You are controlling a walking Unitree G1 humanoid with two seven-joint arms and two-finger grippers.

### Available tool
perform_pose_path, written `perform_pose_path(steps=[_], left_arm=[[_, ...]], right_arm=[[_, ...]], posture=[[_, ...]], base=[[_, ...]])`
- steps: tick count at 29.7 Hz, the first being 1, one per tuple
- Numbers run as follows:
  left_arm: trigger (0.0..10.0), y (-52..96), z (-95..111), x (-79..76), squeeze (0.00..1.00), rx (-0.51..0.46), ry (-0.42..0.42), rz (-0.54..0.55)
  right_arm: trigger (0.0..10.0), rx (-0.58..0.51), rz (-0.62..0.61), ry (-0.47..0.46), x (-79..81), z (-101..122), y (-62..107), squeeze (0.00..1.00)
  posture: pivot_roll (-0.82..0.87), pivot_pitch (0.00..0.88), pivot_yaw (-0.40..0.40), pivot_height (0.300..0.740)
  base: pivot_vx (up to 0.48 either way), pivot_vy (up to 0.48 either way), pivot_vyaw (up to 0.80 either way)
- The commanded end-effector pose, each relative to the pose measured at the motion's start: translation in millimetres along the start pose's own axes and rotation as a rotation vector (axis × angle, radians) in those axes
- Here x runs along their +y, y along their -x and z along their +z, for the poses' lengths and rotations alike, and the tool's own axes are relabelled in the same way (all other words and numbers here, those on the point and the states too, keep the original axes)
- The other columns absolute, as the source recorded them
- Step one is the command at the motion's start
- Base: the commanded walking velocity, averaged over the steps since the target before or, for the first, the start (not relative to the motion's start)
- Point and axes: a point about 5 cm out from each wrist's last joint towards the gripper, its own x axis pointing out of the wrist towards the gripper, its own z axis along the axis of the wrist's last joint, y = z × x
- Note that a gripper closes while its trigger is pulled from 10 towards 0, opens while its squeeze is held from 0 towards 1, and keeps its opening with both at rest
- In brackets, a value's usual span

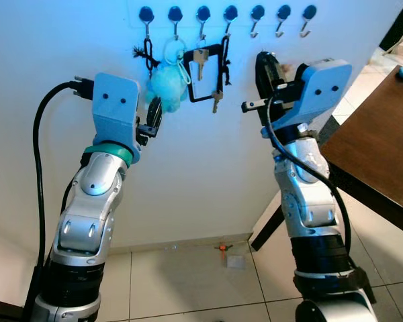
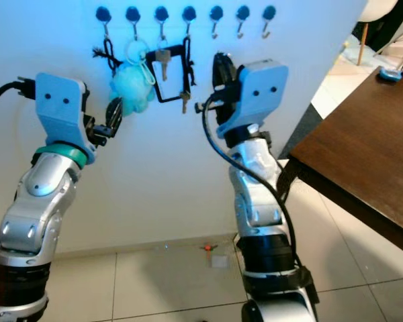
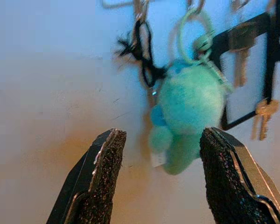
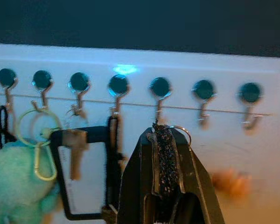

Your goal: Hang keys on a hook

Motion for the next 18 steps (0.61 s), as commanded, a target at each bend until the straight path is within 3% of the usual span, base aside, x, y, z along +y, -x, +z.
perform_pose_path(steps=[1, 5, 7, 12, 14, 18], left_arm=[[10.0, 2.8, 9.3, -4.1, 0.0, -0.052, -0.028, -0.043], [10.0, 4.3, 12.5, -6.6, 0.0, -0.074, -0.038, -0.07], [10.0, 7.5, 26.8, -9.6, 0.0, -0.163, -0.054, -0.102], [10.0, 8.6, 32.9, -10.0, 0.0, -0.199, -0.054, -0.106], [10.0, 10.3, 54.1, -16.8, 0.0, -0.274, -0.033, -0.176], [10.0, 13.9, 57.6, -30.0, 0.0, -0.268, -0.048, -0.28]], right_arm=[[10.0, -0.01, -0.023, 0.014, -6.7, 2.9, -3.6, 0.0], [10.0, -0.007, -0.036, 0.019, -10.5, 2.6, -4.6, 0.0], [10.0, 0.017, -0.068, 0.008, -18.7, -1.7, -5.9, 0.0], [10.0, 0.028, -0.077, 0.002, -20.8, -3.7, -6.0, 0.0], [10.0, 0.064, -0.061, 0.008, -24.1, -10.3, -6.8, 0.0], [10.0, 0.073, -0.04, -0.004, -29.9, -9.9, -19.7, 0.0]], posture=[[-0.03, 0.048, 0.073, 0.74], [-0.03, 0.048, 0.073, 0.74], [-0.03, 0.045, 0.073, 0.74], [-0.03, 0.045, 0.073, 0.74], [-0.03, 0.046, 0.073, 0.74], [-0.03, 0.052, 0.085, 0.74]], base=[[0.0, 0.0, 0.0], [0.0, 0.0, 0.0], [0.0, 0.0, 0.0], [0.0, 0.0, 0.0], [0.0, 0.0, 0.0], [0.0, 0.0, 0.0]])
